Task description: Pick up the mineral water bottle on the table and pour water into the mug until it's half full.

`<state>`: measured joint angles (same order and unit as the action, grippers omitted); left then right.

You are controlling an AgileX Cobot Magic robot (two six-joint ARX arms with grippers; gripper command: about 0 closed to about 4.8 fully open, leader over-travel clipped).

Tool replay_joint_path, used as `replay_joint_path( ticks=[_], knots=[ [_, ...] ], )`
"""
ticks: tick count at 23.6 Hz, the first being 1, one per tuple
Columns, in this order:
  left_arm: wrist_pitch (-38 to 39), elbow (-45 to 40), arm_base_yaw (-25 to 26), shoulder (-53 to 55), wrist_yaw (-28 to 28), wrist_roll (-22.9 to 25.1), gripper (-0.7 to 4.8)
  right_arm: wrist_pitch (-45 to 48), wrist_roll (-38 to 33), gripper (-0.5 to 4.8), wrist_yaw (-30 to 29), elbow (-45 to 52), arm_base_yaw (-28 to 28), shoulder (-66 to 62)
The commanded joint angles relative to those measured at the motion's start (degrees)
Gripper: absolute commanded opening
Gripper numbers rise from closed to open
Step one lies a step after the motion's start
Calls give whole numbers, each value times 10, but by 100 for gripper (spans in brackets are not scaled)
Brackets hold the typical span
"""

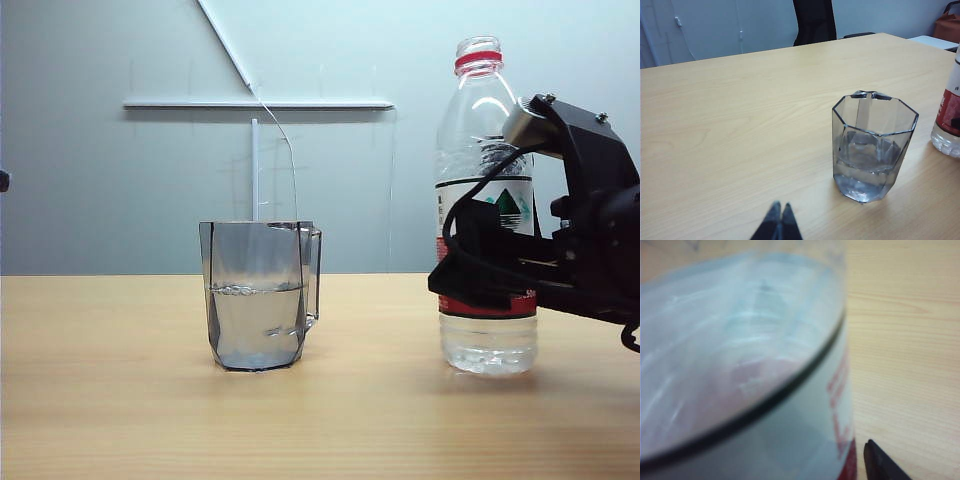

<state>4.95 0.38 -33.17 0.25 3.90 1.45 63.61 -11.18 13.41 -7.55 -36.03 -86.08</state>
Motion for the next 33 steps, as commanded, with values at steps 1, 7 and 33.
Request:
replay_joint_path(
  ticks=[1, 7, 33],
  knots=[
    [-7, 1, 0, 1, -1, -2, -2, 33, -12, 479, 0, 4, -2, 2],
    [-7, 1, 3, 1, -1, -2, -2, 92, -24, 479, 20, 45, -2, 3],
    [-7, 1, 133, 1, -1, -2, -2, 155, -52, 479, 14, 76, -27, 10]
  ],
)
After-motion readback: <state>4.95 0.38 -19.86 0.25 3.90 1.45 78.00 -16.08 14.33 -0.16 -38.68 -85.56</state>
